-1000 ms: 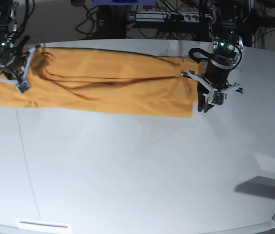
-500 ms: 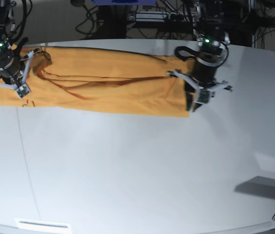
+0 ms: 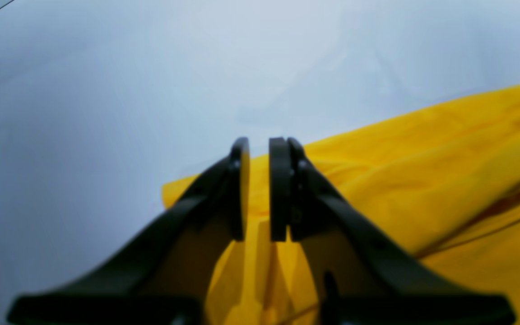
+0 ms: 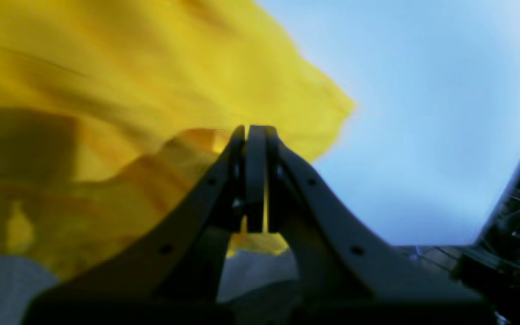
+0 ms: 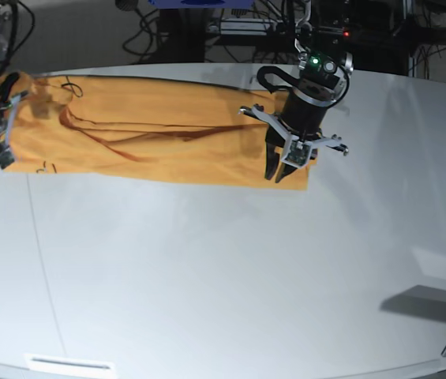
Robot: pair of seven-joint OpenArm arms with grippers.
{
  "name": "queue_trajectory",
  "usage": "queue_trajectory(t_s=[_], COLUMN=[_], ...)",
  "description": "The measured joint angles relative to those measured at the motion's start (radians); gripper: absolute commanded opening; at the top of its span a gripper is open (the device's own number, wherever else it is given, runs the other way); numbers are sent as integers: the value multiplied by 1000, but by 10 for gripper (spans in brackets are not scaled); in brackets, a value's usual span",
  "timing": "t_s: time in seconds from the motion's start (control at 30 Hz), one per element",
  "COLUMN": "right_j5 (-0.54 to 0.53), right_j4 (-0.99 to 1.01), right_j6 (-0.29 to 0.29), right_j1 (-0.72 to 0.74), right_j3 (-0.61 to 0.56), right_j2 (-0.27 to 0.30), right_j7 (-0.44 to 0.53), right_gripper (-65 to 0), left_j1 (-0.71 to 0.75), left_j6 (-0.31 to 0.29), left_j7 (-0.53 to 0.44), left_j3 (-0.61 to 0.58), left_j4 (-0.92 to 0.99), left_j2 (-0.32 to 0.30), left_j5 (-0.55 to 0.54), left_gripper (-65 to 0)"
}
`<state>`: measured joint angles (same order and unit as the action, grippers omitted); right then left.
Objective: Fold the T-shirt properly
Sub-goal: 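Pull the held end with the left gripper toward the right gripper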
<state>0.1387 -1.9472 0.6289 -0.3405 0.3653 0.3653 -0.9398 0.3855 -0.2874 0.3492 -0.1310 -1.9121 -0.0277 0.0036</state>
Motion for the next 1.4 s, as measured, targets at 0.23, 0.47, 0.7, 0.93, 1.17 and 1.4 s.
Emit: queue_trajectory(t_s=[0.23, 0.47, 0.7, 0.93, 1.17, 1.4], right_j5=[-4, -1, 13, 22, 28, 29], right_j4=[36, 147, 278, 331, 334, 334], right_j6=[7, 6, 45, 51, 51, 44], right_j1=[4, 28, 85, 142, 161, 194], right_j3=[-5, -4, 2, 2, -30, -94], right_j2=[-24, -37, -50, -53, -51, -53], right_j7=[9, 7, 75, 94, 80, 78], right_gripper=[-650, -650, -650, -650, -650, -650], left_j1=[3, 2, 2, -3, -19, -51], left_j6=[0, 0, 0, -11, -32, -27], left_j7=[4, 0, 1, -46, -75, -51], left_j3=[-1, 5, 9, 55, 131, 204], left_j4=[111, 152, 165, 218, 254, 262], left_j2=[0, 0, -15, -16, -11, -38], left_j5=[2, 0, 0, -19, -39, -29], left_gripper=[-579, -579, -579, -579, -579, -579])
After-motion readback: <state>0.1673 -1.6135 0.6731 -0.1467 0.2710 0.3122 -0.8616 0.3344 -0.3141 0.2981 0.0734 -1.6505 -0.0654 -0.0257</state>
